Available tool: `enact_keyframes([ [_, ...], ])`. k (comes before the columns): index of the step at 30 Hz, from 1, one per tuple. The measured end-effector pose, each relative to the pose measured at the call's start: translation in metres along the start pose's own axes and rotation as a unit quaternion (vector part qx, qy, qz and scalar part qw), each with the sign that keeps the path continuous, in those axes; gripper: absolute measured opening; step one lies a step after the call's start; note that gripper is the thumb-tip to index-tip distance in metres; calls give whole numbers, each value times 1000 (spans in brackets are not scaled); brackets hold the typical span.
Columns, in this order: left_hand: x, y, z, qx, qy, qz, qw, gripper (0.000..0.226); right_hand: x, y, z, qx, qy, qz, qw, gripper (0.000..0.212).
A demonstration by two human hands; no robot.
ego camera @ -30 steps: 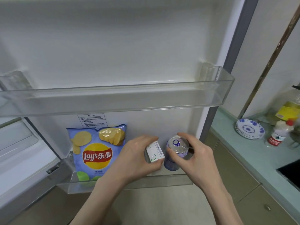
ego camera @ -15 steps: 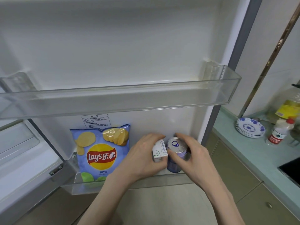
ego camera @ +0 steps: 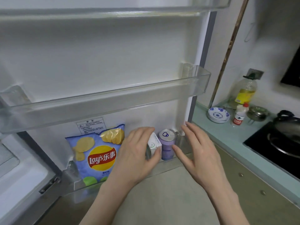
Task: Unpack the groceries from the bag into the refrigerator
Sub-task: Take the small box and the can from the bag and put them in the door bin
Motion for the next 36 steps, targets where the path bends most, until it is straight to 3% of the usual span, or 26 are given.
enact_keyframes([
  [8, -2, 35, 22, -76, 48, 44, 995, 50, 49, 83, -27, -90, 163, 33, 982, 67],
  [17, -22, 73, 90, -167, 102, -27, 980, 53, 103, 183, -47, -227, 270, 48, 934, 70],
  [28, -64, 166, 254, -312, 204, -112, 921, 55, 212, 350, -48, -406, 350, 81, 840, 72],
  [36, -81, 260, 380, -374, 253, -181, 874, 54, 290, 491, -63, -499, 368, 132, 773, 72],
])
Point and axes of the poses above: each hand's wrist, its own y-axis away from the middle knuckle, its own x-axis out of the back of the hand, z = x × y, the point moved 1 cm from there along -y, towards the middle knuckle, and after that the axes turned 1 degree about -y, right-handed, at the moved point
